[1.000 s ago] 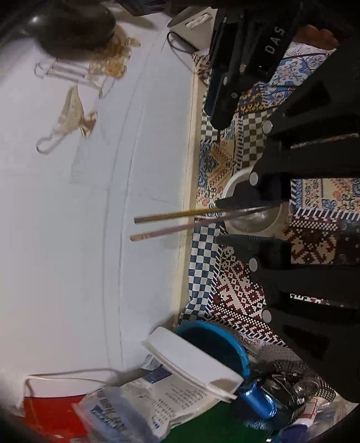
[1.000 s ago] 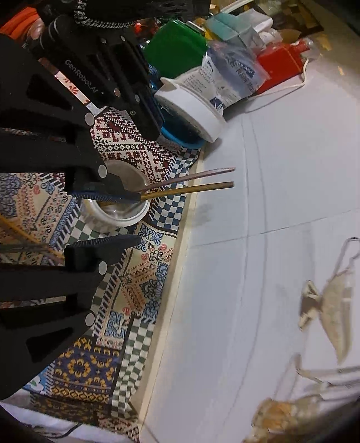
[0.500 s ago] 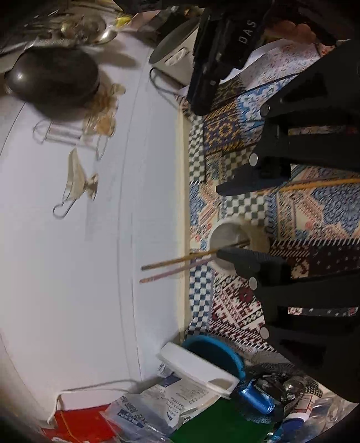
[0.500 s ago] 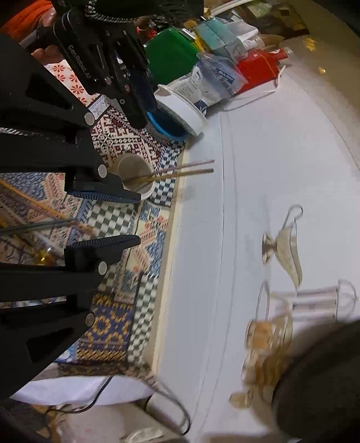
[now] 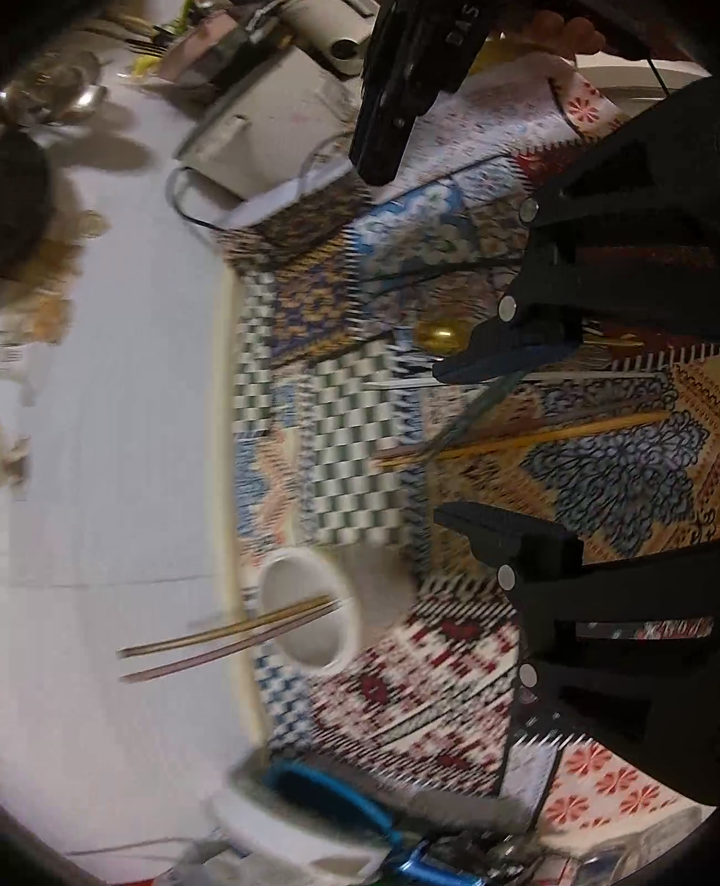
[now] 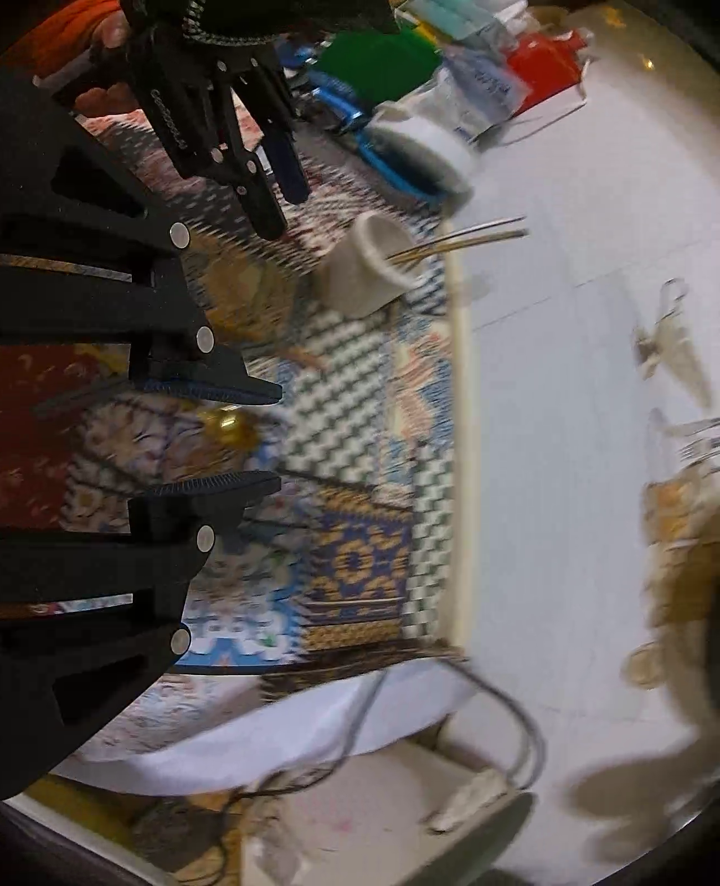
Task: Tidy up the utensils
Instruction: 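Grasp a teal chopstick with the left tool while the right tool grasps a black chopstick, then carry both chopsticks upright and lower them into the white cup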
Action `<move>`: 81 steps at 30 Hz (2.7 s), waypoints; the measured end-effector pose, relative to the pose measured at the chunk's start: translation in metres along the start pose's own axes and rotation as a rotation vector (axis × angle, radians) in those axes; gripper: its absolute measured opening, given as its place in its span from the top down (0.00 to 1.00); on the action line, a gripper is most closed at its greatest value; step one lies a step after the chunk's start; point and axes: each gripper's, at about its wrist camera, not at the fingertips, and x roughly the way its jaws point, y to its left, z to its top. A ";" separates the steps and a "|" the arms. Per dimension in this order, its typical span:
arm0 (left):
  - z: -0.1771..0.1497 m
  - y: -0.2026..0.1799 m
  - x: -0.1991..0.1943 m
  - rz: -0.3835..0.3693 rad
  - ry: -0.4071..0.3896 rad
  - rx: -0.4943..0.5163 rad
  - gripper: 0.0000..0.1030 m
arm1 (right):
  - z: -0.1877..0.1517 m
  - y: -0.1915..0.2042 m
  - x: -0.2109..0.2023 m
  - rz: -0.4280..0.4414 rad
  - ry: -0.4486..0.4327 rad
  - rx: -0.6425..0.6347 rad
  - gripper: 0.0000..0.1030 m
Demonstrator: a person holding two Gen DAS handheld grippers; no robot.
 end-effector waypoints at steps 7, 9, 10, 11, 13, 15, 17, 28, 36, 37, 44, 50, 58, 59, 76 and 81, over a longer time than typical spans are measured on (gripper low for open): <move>-0.031 0.002 0.046 0.001 0.126 -0.026 0.58 | -0.033 0.002 0.047 0.044 0.167 -0.008 0.78; -0.040 0.005 0.053 0.006 0.151 -0.036 0.58 | -0.040 0.006 0.061 0.064 0.209 -0.009 0.78; -0.043 0.006 0.054 0.006 0.158 -0.040 0.58 | -0.043 0.008 0.069 0.078 0.232 -0.009 0.78; -0.046 0.007 0.056 0.007 0.167 -0.045 0.58 | -0.046 0.010 0.076 0.090 0.254 -0.011 0.78; -0.053 0.011 0.061 0.010 0.186 -0.059 0.58 | -0.050 0.014 0.086 0.100 0.284 -0.021 0.78; -0.054 0.014 0.061 0.011 0.192 -0.070 0.58 | -0.052 0.018 0.095 0.106 0.302 -0.038 0.78; -0.056 0.017 0.061 0.012 0.197 -0.086 0.58 | -0.052 0.022 0.103 0.108 0.321 -0.056 0.78; -0.059 0.024 0.059 0.009 0.196 -0.119 0.58 | -0.045 0.037 0.117 0.087 0.313 -0.164 0.77; -0.052 0.015 0.061 -0.042 0.208 -0.149 0.58 | -0.043 0.035 0.119 0.113 0.303 -0.153 0.94; -0.051 0.013 0.062 -0.046 0.210 -0.148 0.58 | -0.043 0.033 0.115 0.116 0.295 -0.145 0.94; -0.045 -0.007 0.080 -0.106 0.262 -0.156 0.73 | -0.042 0.004 0.086 0.128 0.237 -0.069 0.94; -0.038 -0.007 0.100 -0.138 0.310 -0.204 0.78 | -0.043 -0.015 0.068 0.127 0.195 -0.015 0.95; -0.024 -0.014 0.110 -0.070 0.303 -0.174 0.83 | -0.041 -0.022 0.057 0.134 0.155 0.023 0.95; -0.023 -0.015 0.112 -0.060 0.300 -0.168 0.85 | -0.041 -0.023 0.056 0.132 0.148 0.025 0.95; -0.015 -0.028 0.071 -0.103 0.214 -0.113 0.97 | -0.036 -0.023 0.025 0.131 0.062 0.047 0.95; -0.017 -0.031 0.033 -0.098 0.121 -0.083 0.97 | -0.031 -0.017 0.012 0.131 0.022 0.034 0.95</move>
